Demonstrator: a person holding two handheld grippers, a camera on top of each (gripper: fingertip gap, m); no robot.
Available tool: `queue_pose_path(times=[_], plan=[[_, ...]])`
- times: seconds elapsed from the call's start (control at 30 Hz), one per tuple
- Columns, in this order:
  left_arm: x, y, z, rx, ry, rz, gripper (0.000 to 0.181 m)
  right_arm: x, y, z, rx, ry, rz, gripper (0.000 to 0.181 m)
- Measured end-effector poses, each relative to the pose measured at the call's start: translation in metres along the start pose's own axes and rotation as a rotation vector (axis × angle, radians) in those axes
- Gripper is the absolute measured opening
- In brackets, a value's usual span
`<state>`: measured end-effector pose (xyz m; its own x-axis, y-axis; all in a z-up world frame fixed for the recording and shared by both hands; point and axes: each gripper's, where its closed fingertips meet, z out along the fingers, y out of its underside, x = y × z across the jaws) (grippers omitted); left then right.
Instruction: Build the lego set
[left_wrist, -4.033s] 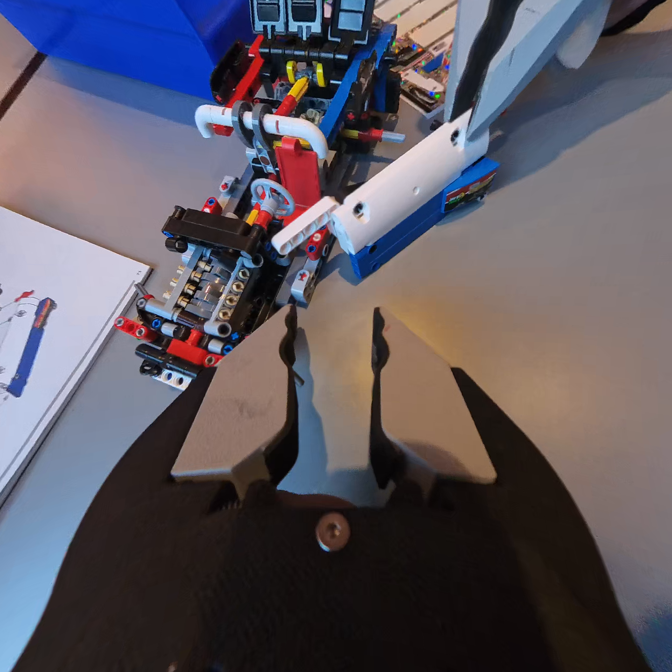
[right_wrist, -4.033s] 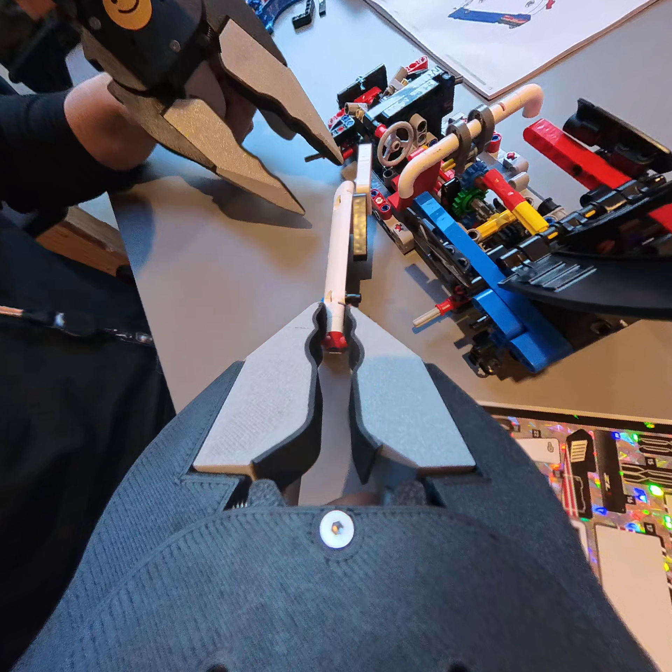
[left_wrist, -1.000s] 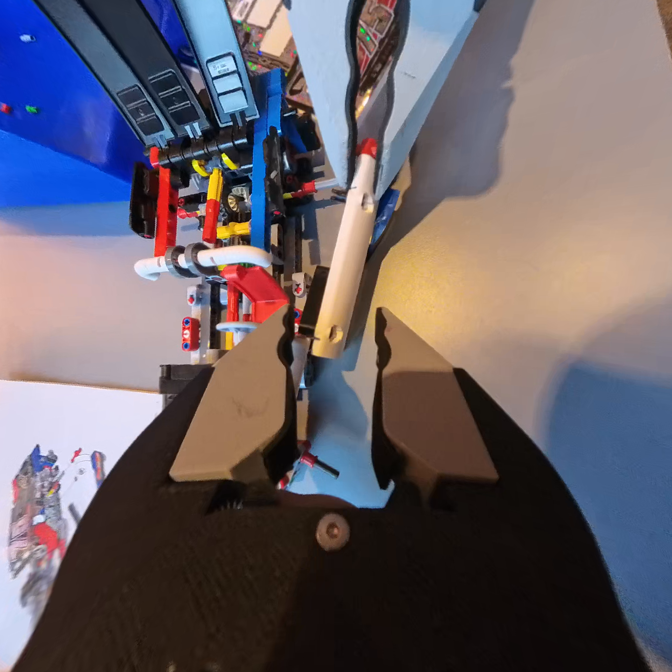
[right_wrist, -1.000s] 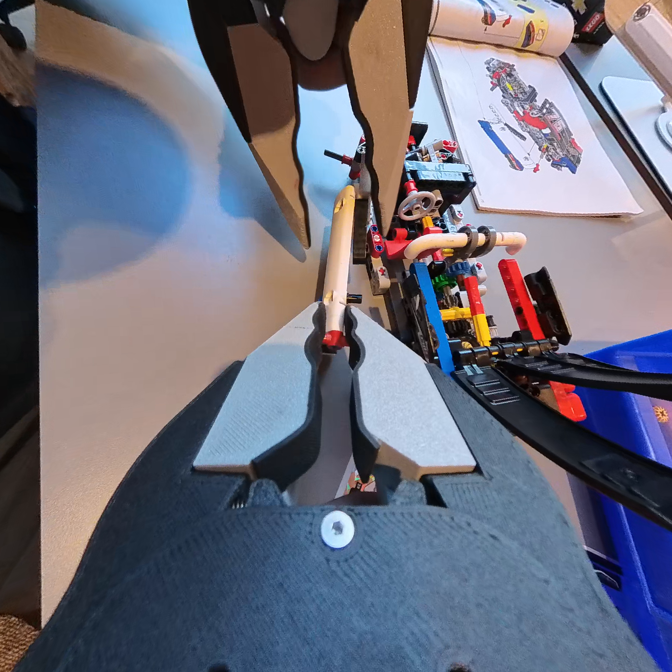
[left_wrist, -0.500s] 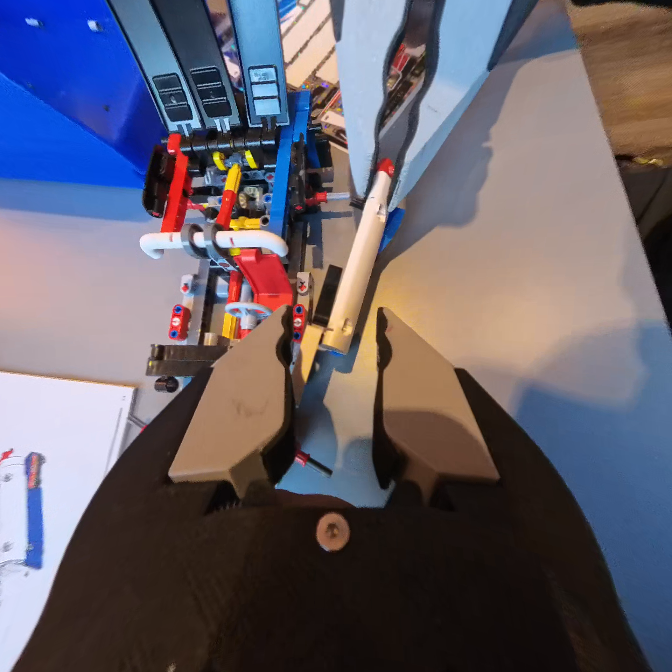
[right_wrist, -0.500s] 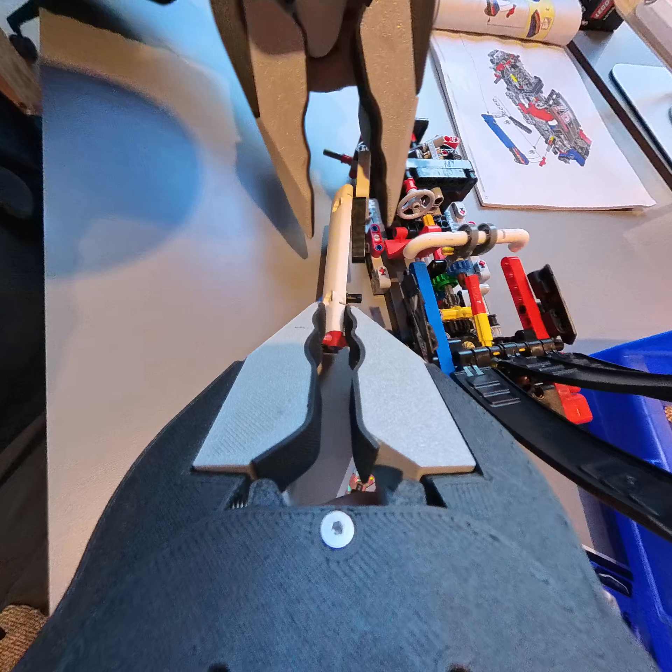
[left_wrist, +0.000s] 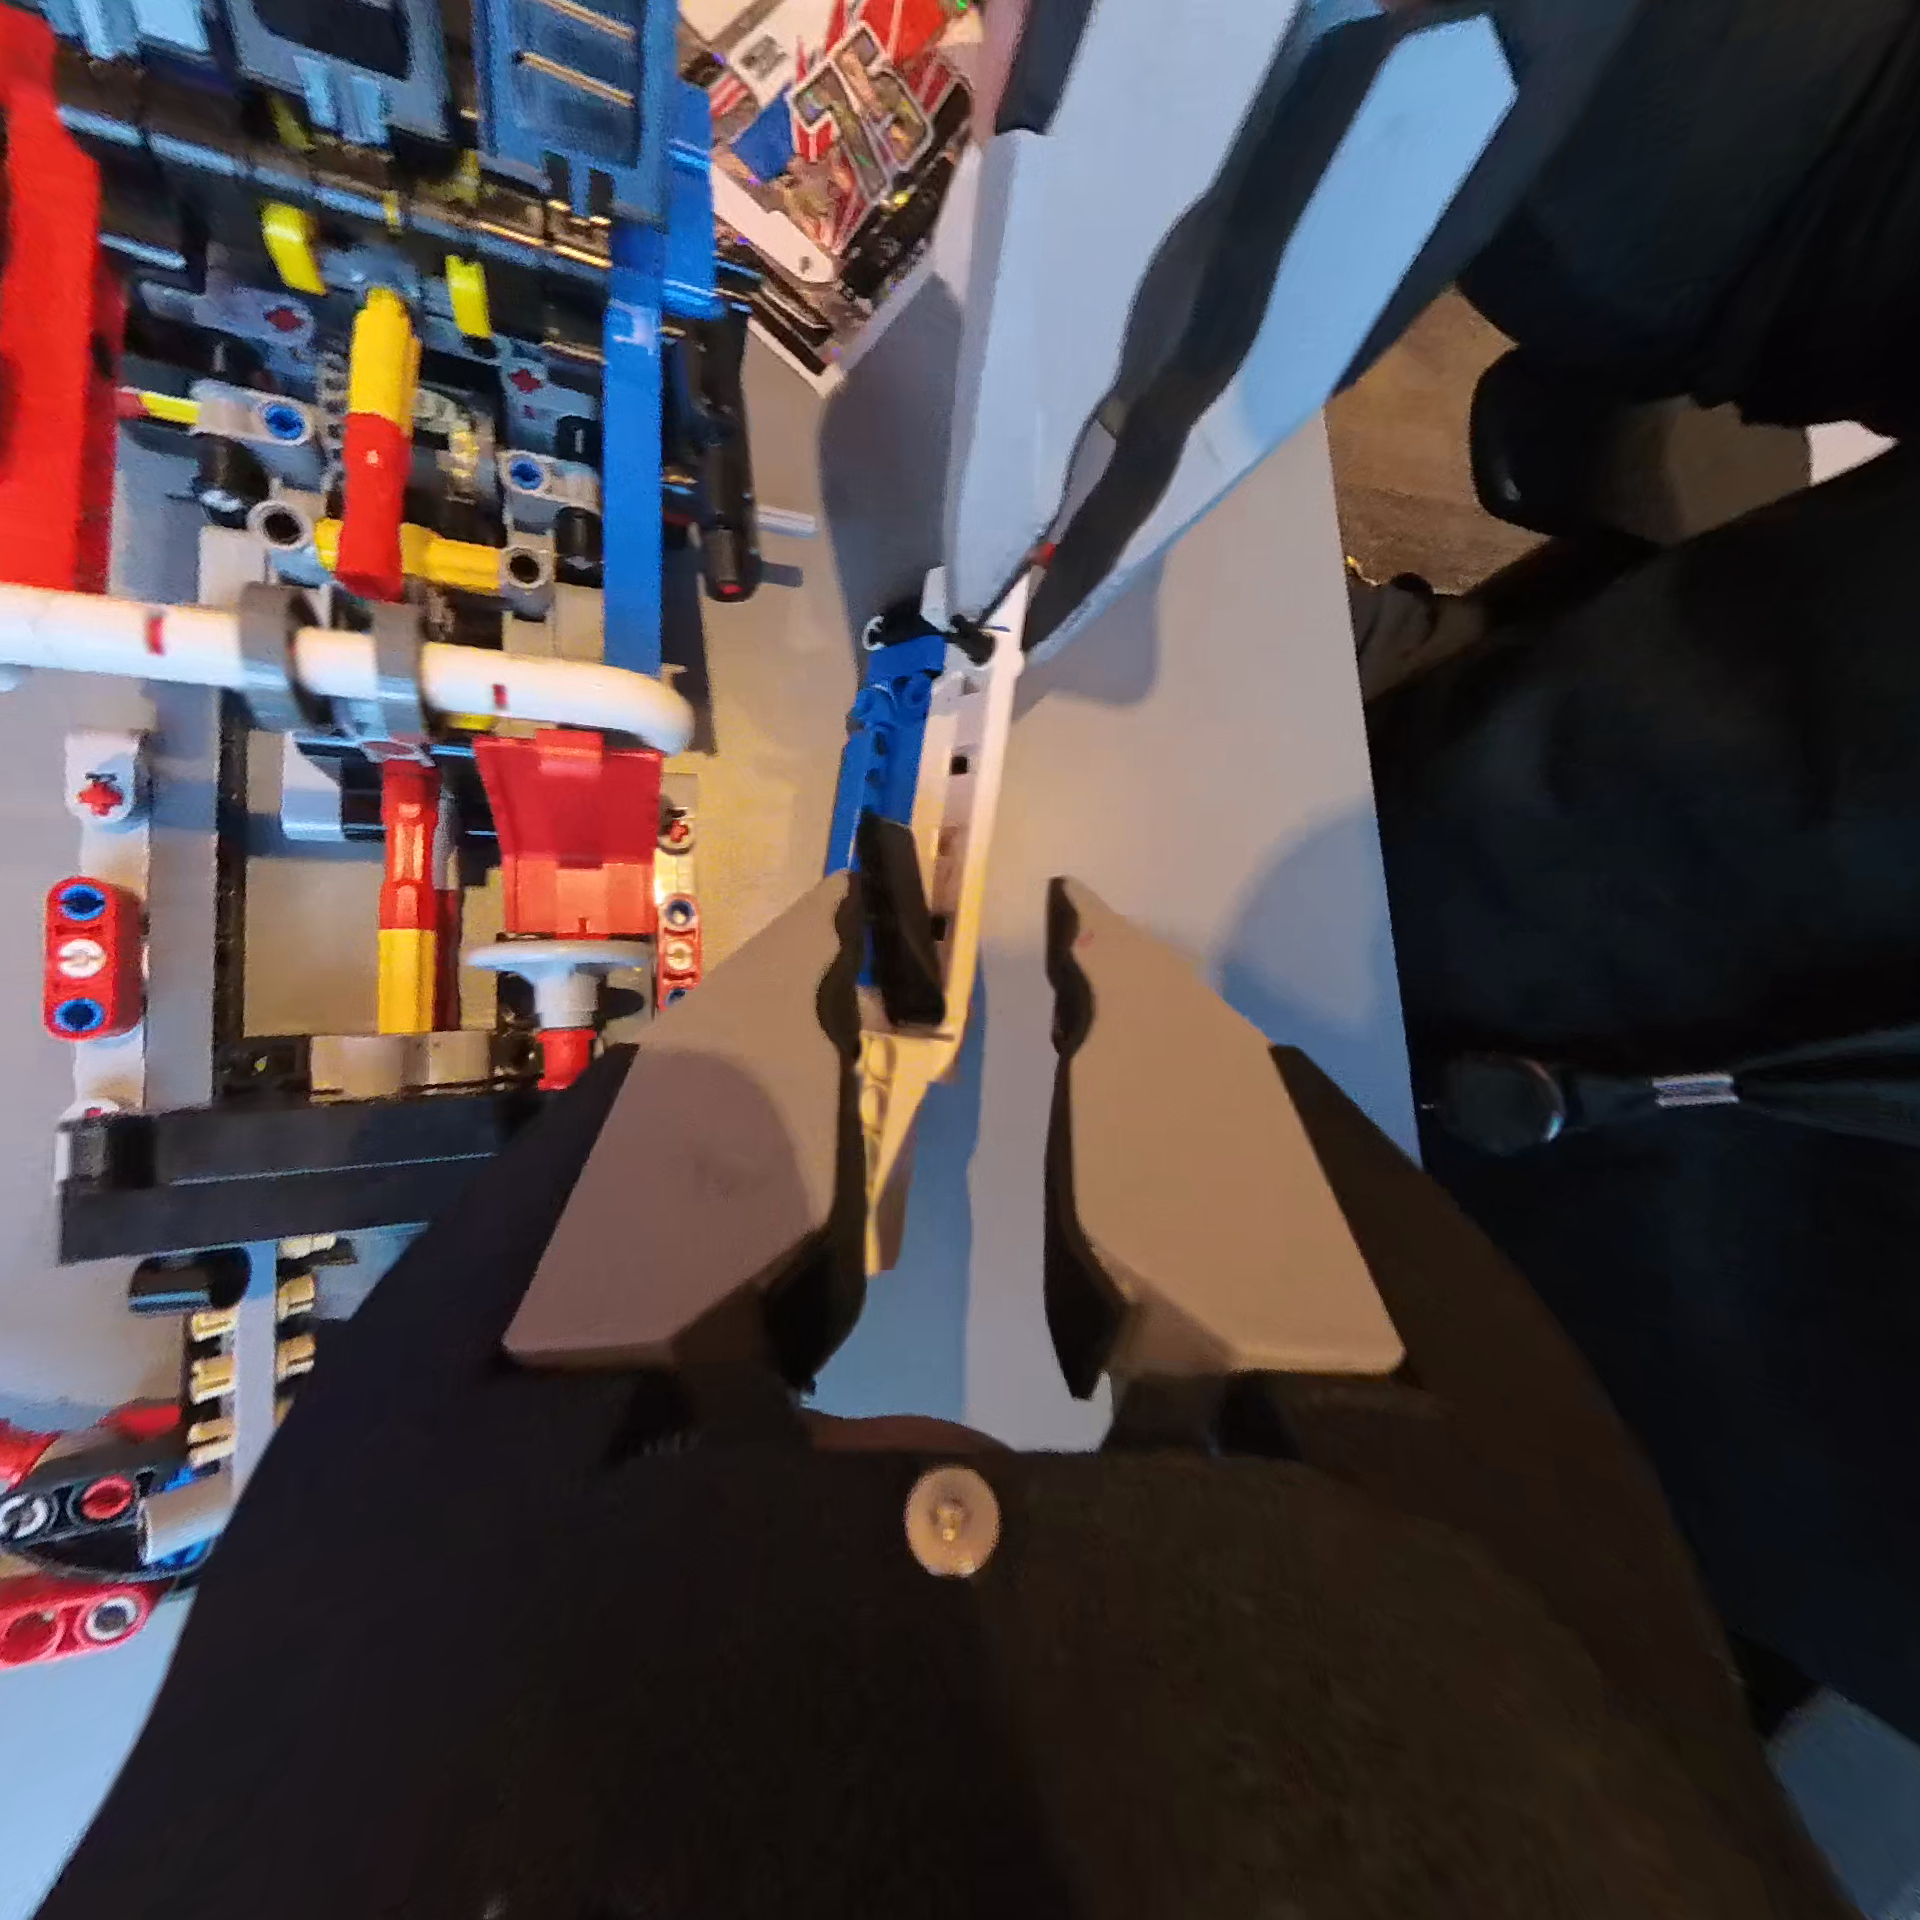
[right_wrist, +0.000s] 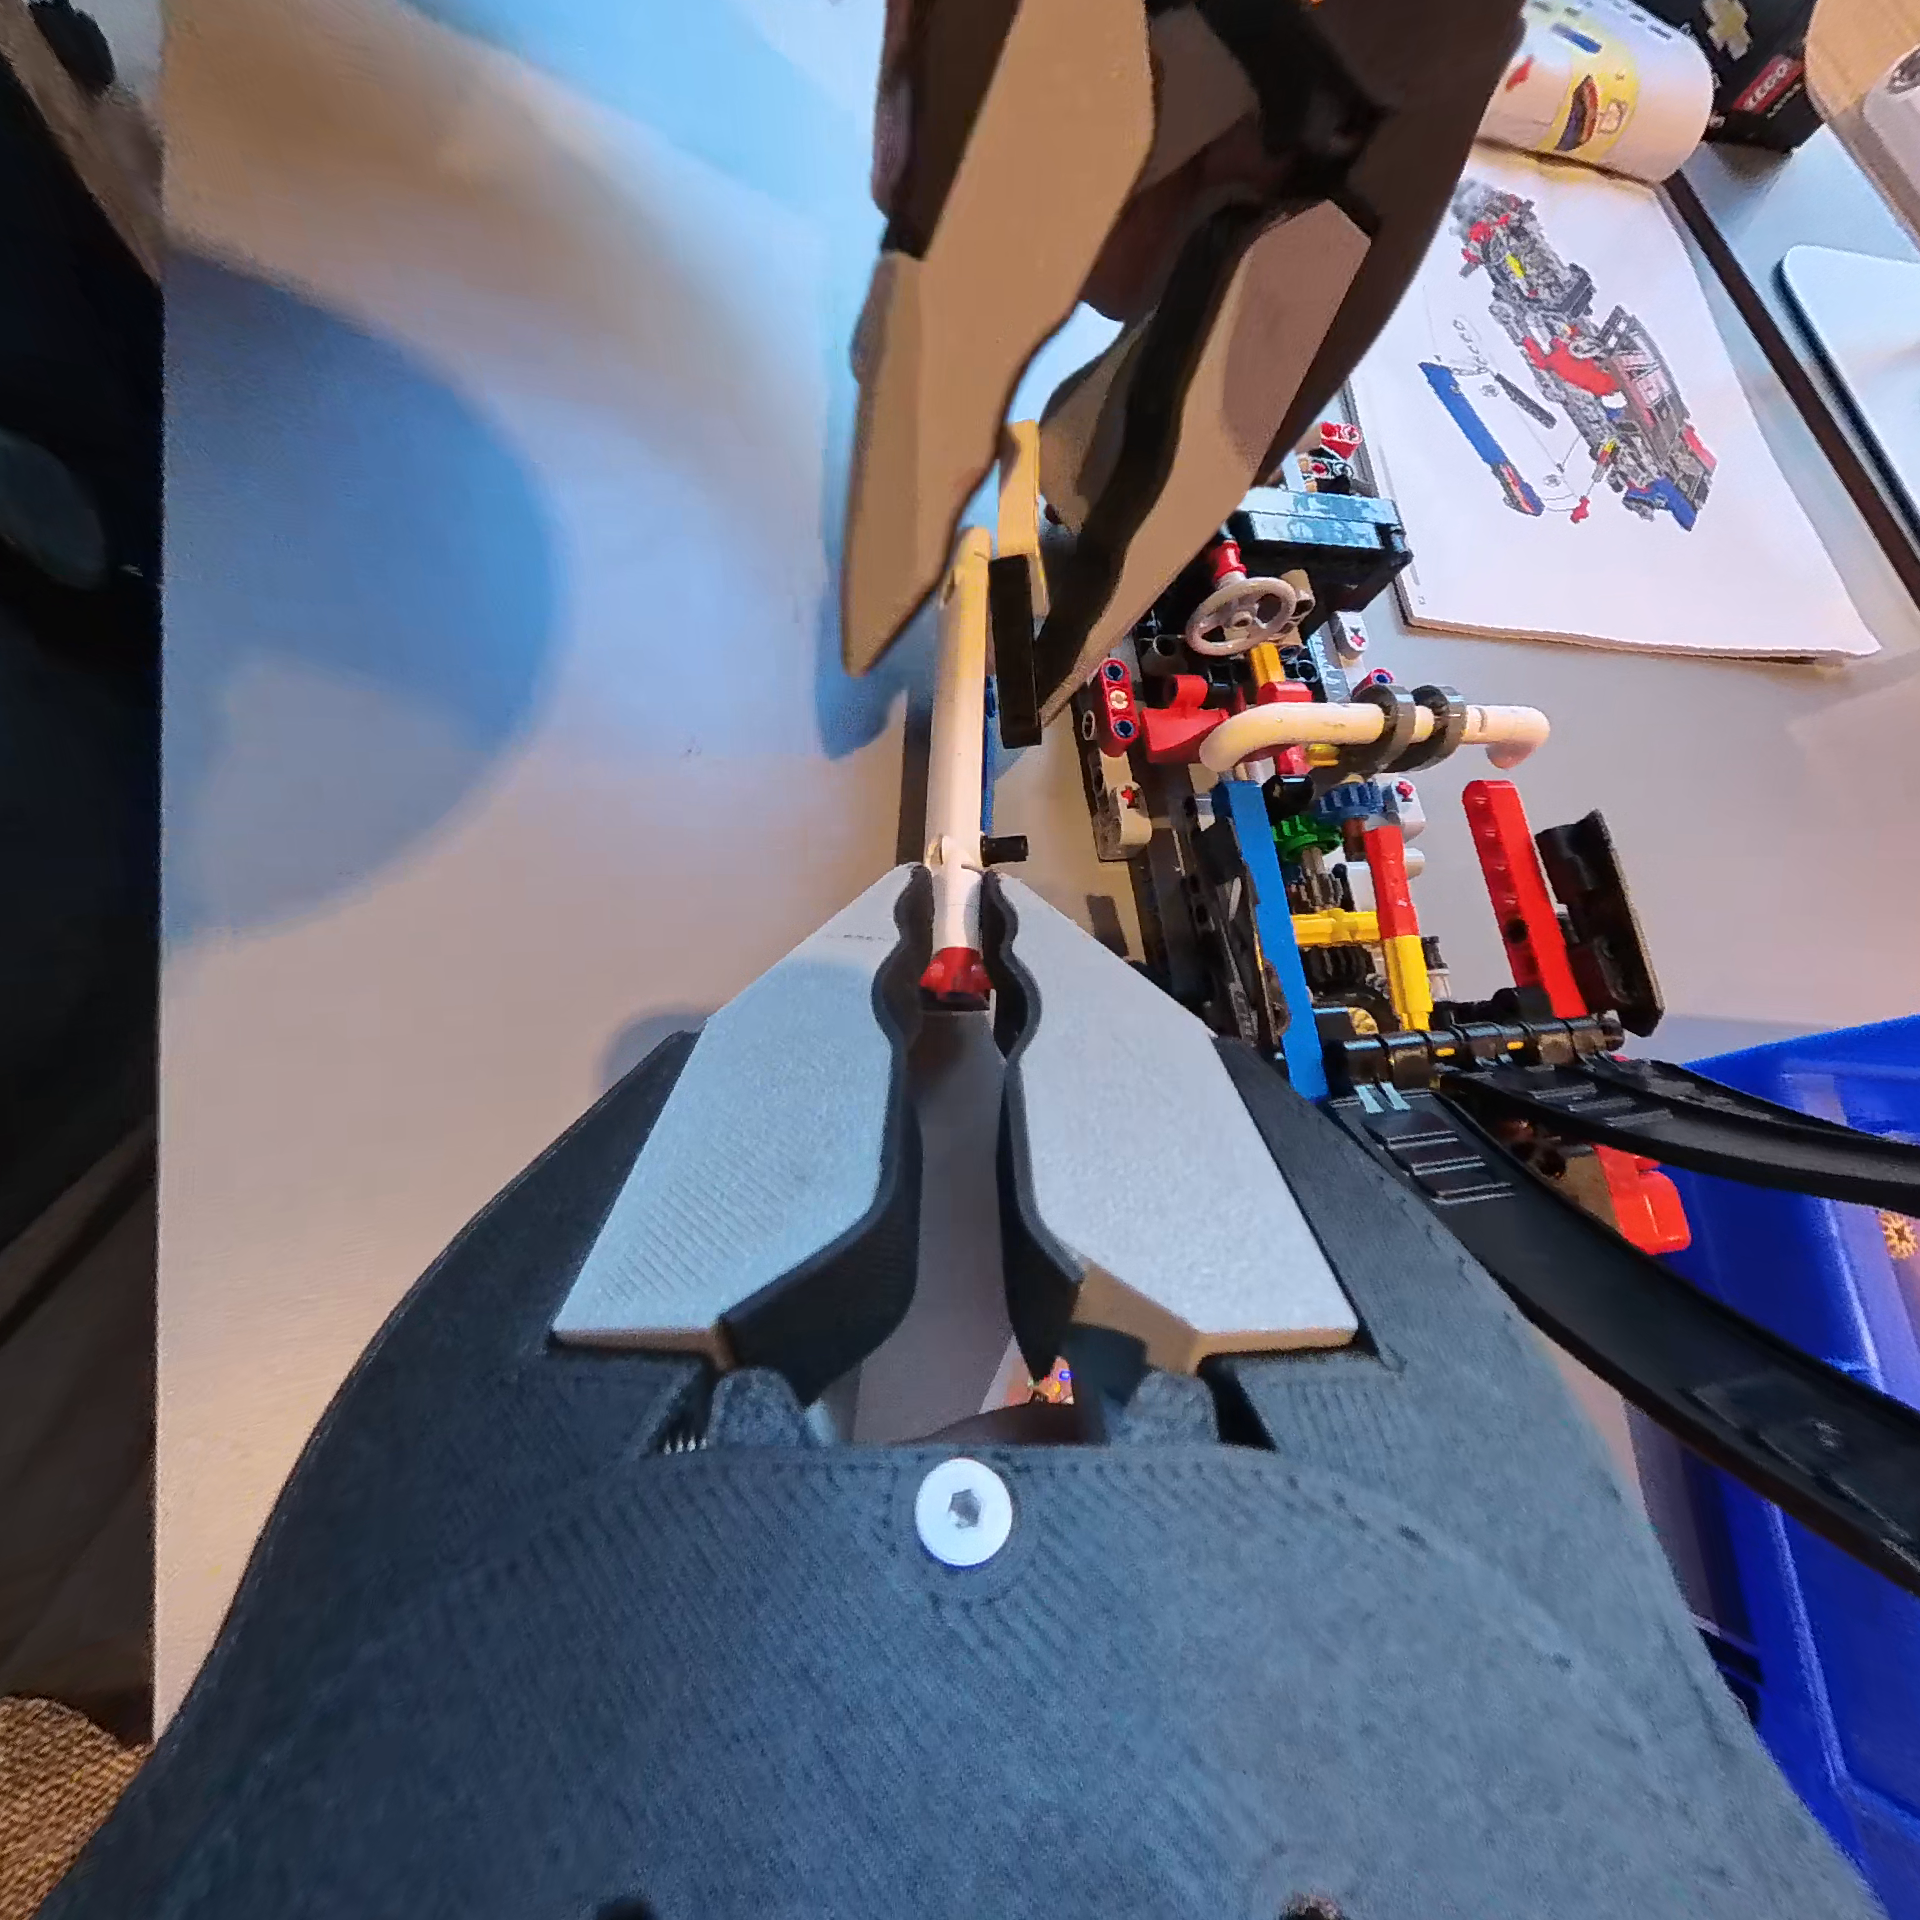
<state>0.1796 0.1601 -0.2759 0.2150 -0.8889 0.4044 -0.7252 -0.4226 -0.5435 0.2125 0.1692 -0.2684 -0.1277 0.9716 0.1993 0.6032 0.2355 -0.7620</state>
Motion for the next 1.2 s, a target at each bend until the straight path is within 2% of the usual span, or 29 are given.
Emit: queue_pose_path(times=[0.07,0.17,0.3,0.5,0.63,0.93,1.2], plan=[[-0.001,-0.002,-0.001,0.025,0.012,-0.038,0.022,0.0,0.001,-0.001,0.002,-0.008,0.011,0.006],[0.001,-0.008,-0.004,0.1,0.035,-0.034,0.018,0.0,0.002,-0.003,0.007,-0.017,0.037,0.006],[0.013,-0.018,-0.016,0.197,0.095,-0.009,0.019,0.002,0.006,-0.003,0.0,-0.019,0.062,0.006],[0.017,-0.018,-0.025,0.283,0.124,0.055,0.018,0.002,-0.003,-0.007,0.06,-0.054,0.12,0.006],[0.025,-0.022,-0.031,0.366,0.206,0.039,0.018,0.001,-0.009,-0.01,0.103,-0.09,0.16,0.006],[0.047,-0.026,-0.038,0.448,0.376,0.022,0.021,-0.011,-0.011,-0.007,0.09,-0.157,0.164,0.005],[0.06,-0.031,-0.052,0.538,0.495,0.035,0.026,-0.016,-0.026,-0.019,0.193,-0.221,0.212,0.005]])
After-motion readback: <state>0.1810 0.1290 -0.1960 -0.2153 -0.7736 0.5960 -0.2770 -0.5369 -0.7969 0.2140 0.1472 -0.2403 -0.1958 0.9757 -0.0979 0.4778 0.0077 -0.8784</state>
